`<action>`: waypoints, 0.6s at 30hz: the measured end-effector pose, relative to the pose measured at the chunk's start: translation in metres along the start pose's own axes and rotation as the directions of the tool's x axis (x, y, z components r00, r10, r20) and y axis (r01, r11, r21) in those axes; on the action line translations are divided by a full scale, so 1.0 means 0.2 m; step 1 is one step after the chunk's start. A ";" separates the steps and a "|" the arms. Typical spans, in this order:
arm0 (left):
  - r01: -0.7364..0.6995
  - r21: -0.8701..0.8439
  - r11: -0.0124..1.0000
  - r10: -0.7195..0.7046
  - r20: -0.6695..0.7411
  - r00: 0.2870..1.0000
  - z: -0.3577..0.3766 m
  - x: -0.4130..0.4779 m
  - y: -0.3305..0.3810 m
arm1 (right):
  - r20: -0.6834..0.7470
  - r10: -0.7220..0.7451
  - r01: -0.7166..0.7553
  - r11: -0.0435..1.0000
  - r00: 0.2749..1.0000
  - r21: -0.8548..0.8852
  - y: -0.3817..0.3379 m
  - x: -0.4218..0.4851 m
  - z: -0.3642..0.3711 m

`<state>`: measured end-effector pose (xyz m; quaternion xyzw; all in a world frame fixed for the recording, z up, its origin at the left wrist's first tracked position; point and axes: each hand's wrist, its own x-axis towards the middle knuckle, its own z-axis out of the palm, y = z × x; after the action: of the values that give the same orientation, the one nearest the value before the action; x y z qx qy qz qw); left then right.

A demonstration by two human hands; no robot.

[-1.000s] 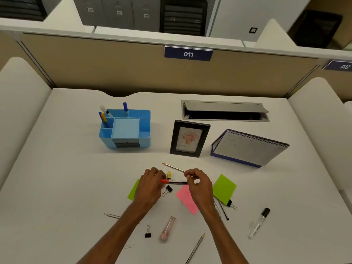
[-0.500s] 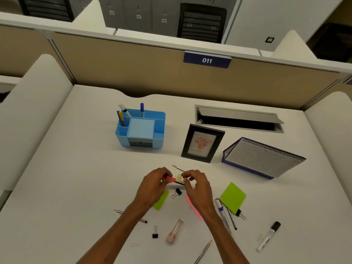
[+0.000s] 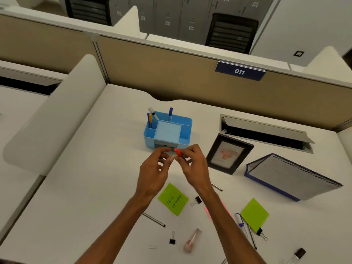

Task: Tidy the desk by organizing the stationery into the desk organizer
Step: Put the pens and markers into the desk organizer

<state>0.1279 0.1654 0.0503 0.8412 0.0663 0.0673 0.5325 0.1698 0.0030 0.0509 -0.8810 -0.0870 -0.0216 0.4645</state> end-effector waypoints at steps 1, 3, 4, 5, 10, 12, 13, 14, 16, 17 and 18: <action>0.022 0.008 1.000 -0.022 -0.009 1.000 -0.03 0.01 -0.01 | -0.016 0.017 -0.017 0.999 1.000 0.034 -0.03 0.07 0.01; 0.055 0.045 0.997 -0.054 -0.006 0.999 -0.06 0.01 -0.05 | -0.052 0.056 -0.053 0.997 0.997 0.056 -0.09 0.23 0.03; 0.067 0.065 0.996 -0.068 0.006 0.998 -0.07 0.01 -0.07 | -0.069 0.059 -0.055 0.997 0.996 0.061 -0.13 0.32 0.03; 0.080 0.085 0.993 -0.082 0.022 0.996 -0.07 0.01 -0.11 | -0.084 0.052 -0.046 0.997 0.995 0.066 -0.17 0.41 0.04; 0.107 0.166 0.980 -0.132 0.146 0.981 -0.08 -0.04 -0.29 | -0.171 -0.015 0.025 0.998 0.985 0.060 -0.29 0.80 0.17; 0.116 0.178 0.977 -0.148 0.182 0.972 -0.08 -0.04 -0.35 | -0.187 -0.044 0.050 0.998 0.981 0.026 -0.31 0.92 0.24; 0.119 0.188 0.975 -0.157 0.198 0.968 -0.09 -0.03 -0.37 | -0.187 -0.051 0.054 0.999 0.981 0.006 -0.31 0.97 0.27; 0.121 0.200 0.972 -0.163 0.212 0.964 -0.09 -0.03 -0.39 | -0.182 -0.052 0.050 0.999 0.982 -0.016 -0.30 1.00 0.31; 0.124 0.225 0.966 -0.178 0.234 0.956 -0.10 -0.03 -0.44 | -0.154 -0.041 0.033 0.998 0.987 -0.050 -0.28 1.05 0.39; 0.126 0.237 0.963 -0.184 0.243 0.953 -0.11 -0.02 -0.46 | -0.139 -0.039 0.030 0.997 0.990 -0.065 -0.27 1.07 0.43; 0.127 0.245 0.961 -0.189 0.249 0.950 -0.12 -0.02 -0.48 | -0.125 -0.038 0.028 0.996 0.991 -0.080 -0.27 1.08 0.46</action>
<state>0.1154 0.2257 -0.0267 0.8895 0.0677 -0.0991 0.4410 0.3688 0.1374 0.0672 -0.8937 -0.0711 -0.0886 0.4340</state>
